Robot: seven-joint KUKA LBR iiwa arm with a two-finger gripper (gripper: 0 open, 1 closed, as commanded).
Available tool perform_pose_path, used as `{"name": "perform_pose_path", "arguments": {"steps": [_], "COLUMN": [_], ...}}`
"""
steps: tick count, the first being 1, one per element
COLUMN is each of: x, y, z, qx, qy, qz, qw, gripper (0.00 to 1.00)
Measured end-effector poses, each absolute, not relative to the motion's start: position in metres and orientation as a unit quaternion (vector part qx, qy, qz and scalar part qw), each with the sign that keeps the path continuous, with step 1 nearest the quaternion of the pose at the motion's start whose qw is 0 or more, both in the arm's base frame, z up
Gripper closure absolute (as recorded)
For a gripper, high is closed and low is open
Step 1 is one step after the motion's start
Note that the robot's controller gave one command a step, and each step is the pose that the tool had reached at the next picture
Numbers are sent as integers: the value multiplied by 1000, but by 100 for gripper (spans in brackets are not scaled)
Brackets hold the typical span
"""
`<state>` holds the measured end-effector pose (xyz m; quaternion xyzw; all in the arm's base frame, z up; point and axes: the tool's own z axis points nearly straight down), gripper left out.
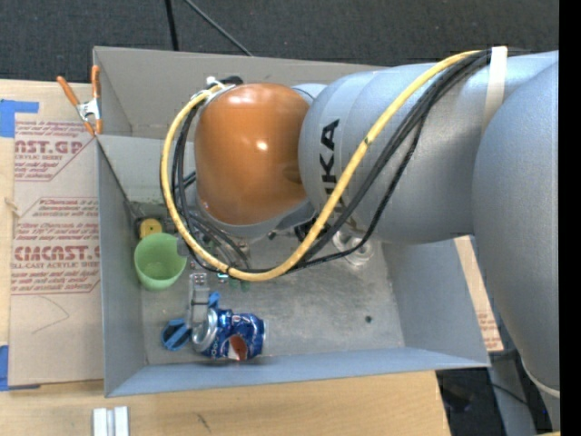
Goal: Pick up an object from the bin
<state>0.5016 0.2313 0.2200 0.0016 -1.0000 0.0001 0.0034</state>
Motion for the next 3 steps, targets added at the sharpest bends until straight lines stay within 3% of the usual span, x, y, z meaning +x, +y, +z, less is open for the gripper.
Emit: {"name": "perform_pose_path", "arguments": {"steps": [1, 2, 3], "x": [495, 497, 519], "y": [165, 168, 192], "z": [97, 101, 234], "qx": [24, 25, 41], "qy": [-1000, -1000, -999], "qz": [2, -1, -2], "qw": [4, 1, -5], "gripper": [0, 100, 100]}}
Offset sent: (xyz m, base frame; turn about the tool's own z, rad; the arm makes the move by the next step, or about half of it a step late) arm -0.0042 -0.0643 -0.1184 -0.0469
